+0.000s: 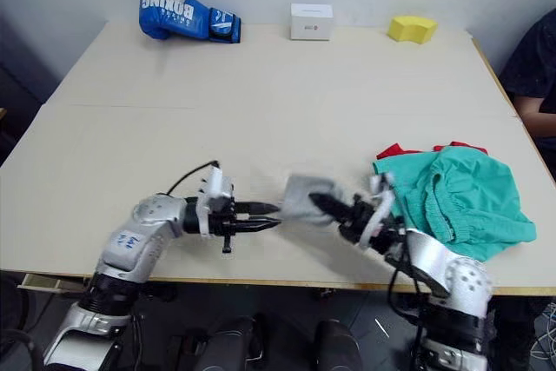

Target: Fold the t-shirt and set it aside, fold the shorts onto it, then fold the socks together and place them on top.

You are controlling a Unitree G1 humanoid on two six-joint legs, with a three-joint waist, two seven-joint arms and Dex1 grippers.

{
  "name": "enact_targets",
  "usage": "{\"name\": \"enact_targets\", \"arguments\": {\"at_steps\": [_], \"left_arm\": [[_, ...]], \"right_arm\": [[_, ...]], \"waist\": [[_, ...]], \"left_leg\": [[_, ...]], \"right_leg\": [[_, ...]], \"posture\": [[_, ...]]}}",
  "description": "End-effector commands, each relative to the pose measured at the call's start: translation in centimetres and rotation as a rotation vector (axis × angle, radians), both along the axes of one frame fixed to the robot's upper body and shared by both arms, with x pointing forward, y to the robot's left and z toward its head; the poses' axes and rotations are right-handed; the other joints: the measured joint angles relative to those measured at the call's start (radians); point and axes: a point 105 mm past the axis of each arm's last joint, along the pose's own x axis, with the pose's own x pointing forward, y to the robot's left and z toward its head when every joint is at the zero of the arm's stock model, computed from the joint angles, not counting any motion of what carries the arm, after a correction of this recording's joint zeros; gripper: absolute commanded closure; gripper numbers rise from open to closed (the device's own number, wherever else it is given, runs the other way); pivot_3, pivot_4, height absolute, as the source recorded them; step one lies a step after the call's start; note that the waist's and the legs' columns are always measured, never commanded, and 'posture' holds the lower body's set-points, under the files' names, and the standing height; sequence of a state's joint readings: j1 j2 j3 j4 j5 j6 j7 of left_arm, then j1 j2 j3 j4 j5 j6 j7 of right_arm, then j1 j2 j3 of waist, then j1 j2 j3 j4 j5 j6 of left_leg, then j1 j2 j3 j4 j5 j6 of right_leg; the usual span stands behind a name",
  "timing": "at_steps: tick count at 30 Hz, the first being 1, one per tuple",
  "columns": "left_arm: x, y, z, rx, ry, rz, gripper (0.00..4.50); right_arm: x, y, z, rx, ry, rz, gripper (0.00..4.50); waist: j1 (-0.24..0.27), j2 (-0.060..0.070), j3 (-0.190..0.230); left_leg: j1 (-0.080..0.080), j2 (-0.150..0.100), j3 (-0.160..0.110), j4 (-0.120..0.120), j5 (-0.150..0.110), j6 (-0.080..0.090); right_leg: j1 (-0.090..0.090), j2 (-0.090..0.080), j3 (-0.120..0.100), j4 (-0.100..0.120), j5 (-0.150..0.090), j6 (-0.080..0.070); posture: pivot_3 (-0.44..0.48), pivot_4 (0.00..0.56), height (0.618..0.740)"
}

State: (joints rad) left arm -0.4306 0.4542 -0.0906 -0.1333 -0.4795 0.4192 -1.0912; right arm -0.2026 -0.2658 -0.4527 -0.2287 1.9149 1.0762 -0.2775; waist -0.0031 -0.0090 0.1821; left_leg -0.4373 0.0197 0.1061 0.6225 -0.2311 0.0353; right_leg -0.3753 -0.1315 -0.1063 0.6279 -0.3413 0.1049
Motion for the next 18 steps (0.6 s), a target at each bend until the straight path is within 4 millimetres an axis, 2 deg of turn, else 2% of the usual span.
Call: {"name": "enact_targets", "arguments": {"at_steps": [1,5,8,11,15,18], "left_arm": [[-1.0,0.7,4.1,-0.088,-0.067,-0.029,2.18],[-1.4,1.3,5.8,-0.132,-0.076,0.001,0.97],[-1.6,1.7,5.8,-0.142,-0.058,0.024,0.05],[-1.6,2.0,5.5,-0.135,-0.045,0.044,0.00],[-1.6,2.1,5.3,-0.120,-0.046,0.056,0.00],[-1.5,2.5,5.2,-0.100,-0.059,0.079,0.00]], "right_arm": [[-1.2,-5.5,3.9,0.095,-0.149,-0.283,4.27],[-2.0,-12.7,4.5,0.136,-0.154,-0.588,4.27],[-1.7,-16.7,3.0,0.115,-0.110,-0.754,4.27],[-0.6,-19.5,0.6,0.057,-0.045,-0.872,4.27],[1.2,-20.7,-4.8,-0.021,0.204,-0.870,4.27],[1.2,-20.7,-5.7,-0.028,0.255,-0.828,3.30]], "waist": [[0.001,0.000,0.000],[0.002,0.000,0.000],[0.000,0.000,0.000],[-0.003,0.000,0.000],[-0.004,0.001,0.001],[-0.001,0.001,0.001]], "left_leg": [[0.000,0.000,0.000,0.000,0.000,0.000],[0.000,-0.003,0.001,0.000,0.002,0.003],[0.001,-0.004,0.002,0.001,0.003,0.008],[0.002,-0.003,0.004,0.001,0.004,0.009],[0.006,-0.002,0.007,-0.001,0.005,0.008],[0.007,-0.002,0.007,-0.003,0.007,0.005]], "right_leg": [[0.000,0.000,0.000,0.000,0.000,0.000],[0.001,0.000,0.001,0.000,0.002,0.003],[0.001,0.000,0.003,-0.001,0.003,0.006],[0.001,0.000,0.004,-0.001,0.004,0.005],[0.001,0.000,0.006,0.000,0.004,0.004],[0.001,0.000,0.008,0.000,0.004,0.004]], "posture": [[0.000,0.150,0.740],[0.000,0.150,0.740],[0.000,0.150,0.740],[0.000,0.150,0.740],[0.000,0.150,0.740],[0.000,0.150,0.740]]}}
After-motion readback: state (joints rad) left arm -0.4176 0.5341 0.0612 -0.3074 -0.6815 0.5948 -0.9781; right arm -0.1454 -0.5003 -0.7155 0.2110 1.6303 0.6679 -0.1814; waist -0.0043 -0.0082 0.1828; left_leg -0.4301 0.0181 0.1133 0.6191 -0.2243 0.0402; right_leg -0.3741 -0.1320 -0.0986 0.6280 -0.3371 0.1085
